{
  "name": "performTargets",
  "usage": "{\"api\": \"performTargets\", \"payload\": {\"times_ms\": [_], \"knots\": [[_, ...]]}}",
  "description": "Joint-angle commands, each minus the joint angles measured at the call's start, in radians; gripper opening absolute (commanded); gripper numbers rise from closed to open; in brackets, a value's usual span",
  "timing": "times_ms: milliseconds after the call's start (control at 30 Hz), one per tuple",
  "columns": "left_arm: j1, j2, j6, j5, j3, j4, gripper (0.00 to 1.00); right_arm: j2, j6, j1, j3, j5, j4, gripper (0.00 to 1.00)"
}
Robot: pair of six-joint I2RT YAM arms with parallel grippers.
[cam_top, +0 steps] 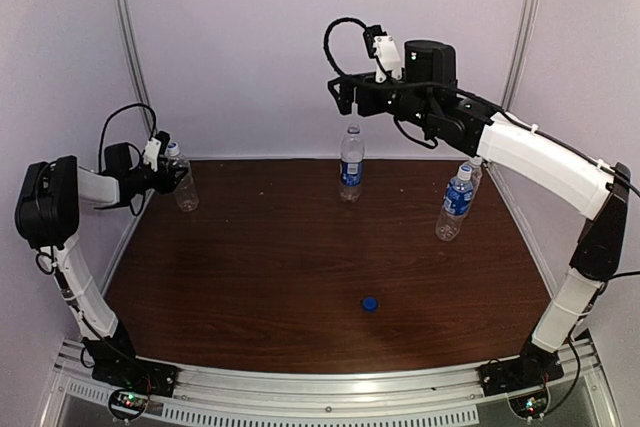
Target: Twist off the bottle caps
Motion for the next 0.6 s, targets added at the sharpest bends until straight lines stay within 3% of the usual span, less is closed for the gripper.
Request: {"api": "performTargets", "payload": {"times_ms": [0, 167, 267, 467, 567], "knots": [[-0.006, -0.03, 0.036, 0.043, 0.014, -0.033, 0.59, -0.008, -0.01, 0.005, 0.024, 0.018, -0.03, 1.0], [-0.009, -0.119, 0.082, 0.088, 0.014, -0.137, 0.57, -0.024, -0.01, 0.005, 0.009, 0.01, -0.031, 1.0], [-0.023, -0.194, 0.143, 0.118, 0.034, -0.305, 0.57, -0.037, 0.0, 0.005, -0.001, -0.017, -0.028, 1.0], [-0.105, -0.353, 0.358, 0.174, 0.223, -0.939, 0.6, -0.037, 0.036, 0.018, 0.021, -0.192, -0.063, 1.0], [-0.123, -0.453, 0.452, 0.168, 0.313, -1.181, 0.59, -0.045, 0.01, 0.05, 0.039, -0.238, -0.098, 1.0]]}}
